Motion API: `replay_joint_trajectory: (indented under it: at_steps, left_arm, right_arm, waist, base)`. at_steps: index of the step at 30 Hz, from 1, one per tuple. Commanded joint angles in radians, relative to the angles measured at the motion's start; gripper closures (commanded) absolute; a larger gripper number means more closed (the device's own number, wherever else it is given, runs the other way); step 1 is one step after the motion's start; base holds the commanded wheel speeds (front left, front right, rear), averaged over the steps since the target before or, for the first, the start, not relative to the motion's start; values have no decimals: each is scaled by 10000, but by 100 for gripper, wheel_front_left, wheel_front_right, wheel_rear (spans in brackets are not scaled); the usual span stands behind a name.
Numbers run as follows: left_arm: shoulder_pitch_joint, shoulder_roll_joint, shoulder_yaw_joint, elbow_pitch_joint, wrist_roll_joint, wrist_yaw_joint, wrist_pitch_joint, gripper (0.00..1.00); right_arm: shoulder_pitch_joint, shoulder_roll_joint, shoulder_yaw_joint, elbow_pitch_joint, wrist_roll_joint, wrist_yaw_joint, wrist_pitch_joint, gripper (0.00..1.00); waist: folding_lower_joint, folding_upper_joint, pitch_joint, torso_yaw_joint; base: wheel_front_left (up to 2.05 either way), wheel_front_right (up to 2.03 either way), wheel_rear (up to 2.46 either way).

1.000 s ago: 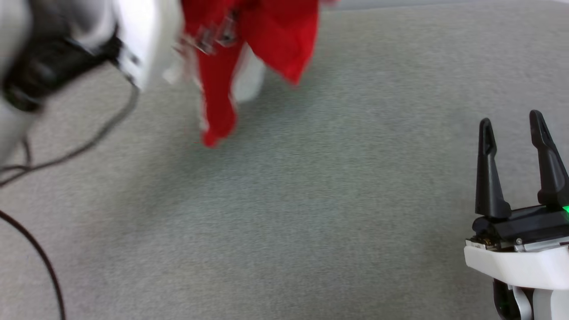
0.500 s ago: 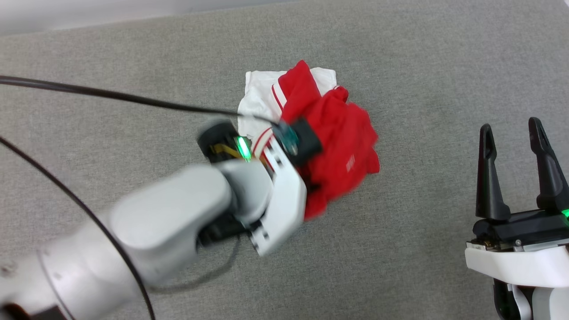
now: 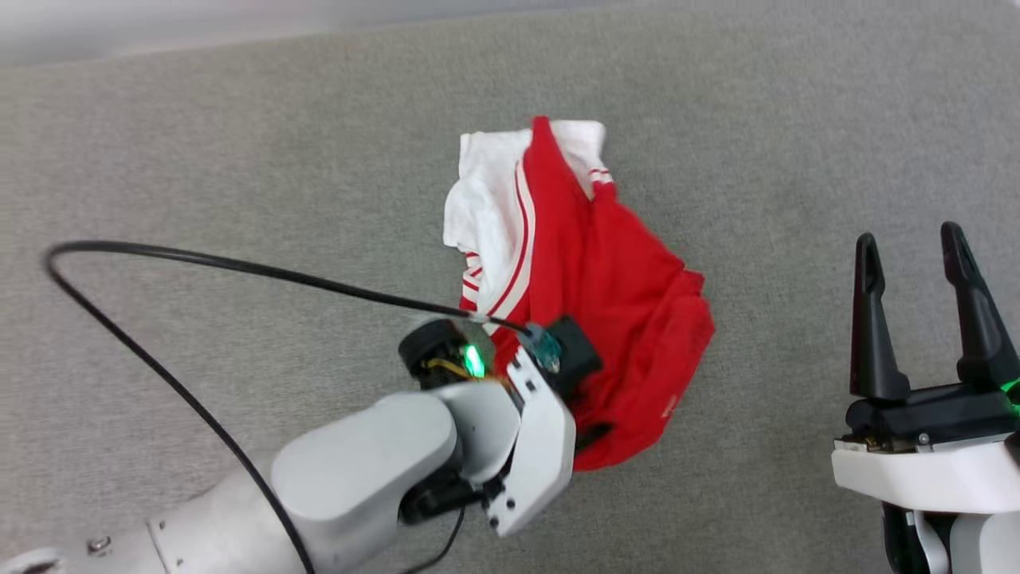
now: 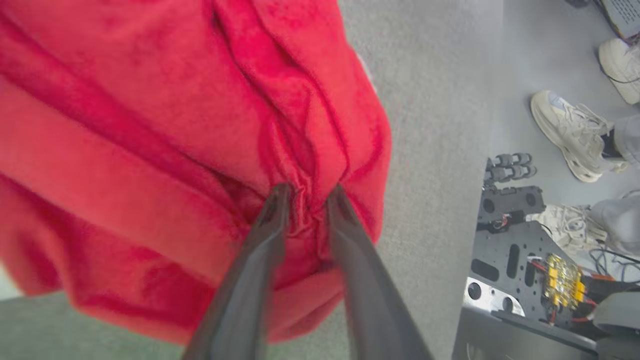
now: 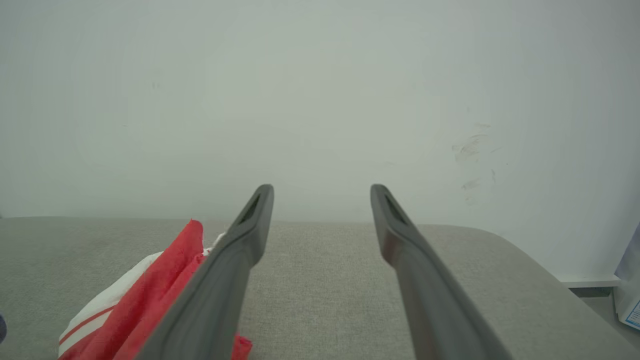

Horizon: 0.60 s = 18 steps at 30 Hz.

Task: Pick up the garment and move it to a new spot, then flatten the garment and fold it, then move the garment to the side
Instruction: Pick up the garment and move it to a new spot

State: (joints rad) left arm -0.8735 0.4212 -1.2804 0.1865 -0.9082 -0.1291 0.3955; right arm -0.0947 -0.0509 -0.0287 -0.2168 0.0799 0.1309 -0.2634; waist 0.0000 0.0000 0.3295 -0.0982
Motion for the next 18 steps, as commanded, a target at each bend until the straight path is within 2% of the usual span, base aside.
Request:
replay_joint_trajectory:
  at_steps: [1, 4, 7, 11, 12, 18]
  left_arm:
    - [-302, -107, 199, 46, 116, 4, -733, 0]
    - [-286, -191, 614, 142, 338, 121, -1870, 0]
    - [-151, -195, 1059, 61, 604, 560, -2871, 0]
    - [62, 11, 1529, 1, 1356, 1590, -4279, 0]
    - [62, 11, 1529, 1, 1356, 1590, -4279, 0]
    - [894, 564, 2407, 270, 2222, 3498, -6210, 0]
  right_arm:
    - [212, 13, -4, 82, -29, -3, -21, 0]
    - [323, 13, 3, 151, -59, -3, -21, 0]
    - [486, 11, -6, 231, -116, -3, -21, 0]
    - [699, 11, -39, 303, -196, -3, -21, 0]
    - [699, 11, -39, 303, -196, -3, -21, 0]
    - [1009, 11, -121, 412, -254, -3, -21, 0]
  waist:
    - [0, 0, -330, 148]
    - [0, 0, -701, 277]
    - [0, 0, -1049, 410]
    - [0, 0, -1410, 601]
    - [0, 0, -1410, 601]
    - [0, 0, -1857, 839]
  base:
    - [0, 0, 0]
    - [0, 0, 0]
    - [0, 0, 0]
    - [0, 0, 0]
    - [0, 0, 0]
    - [0, 0, 0]
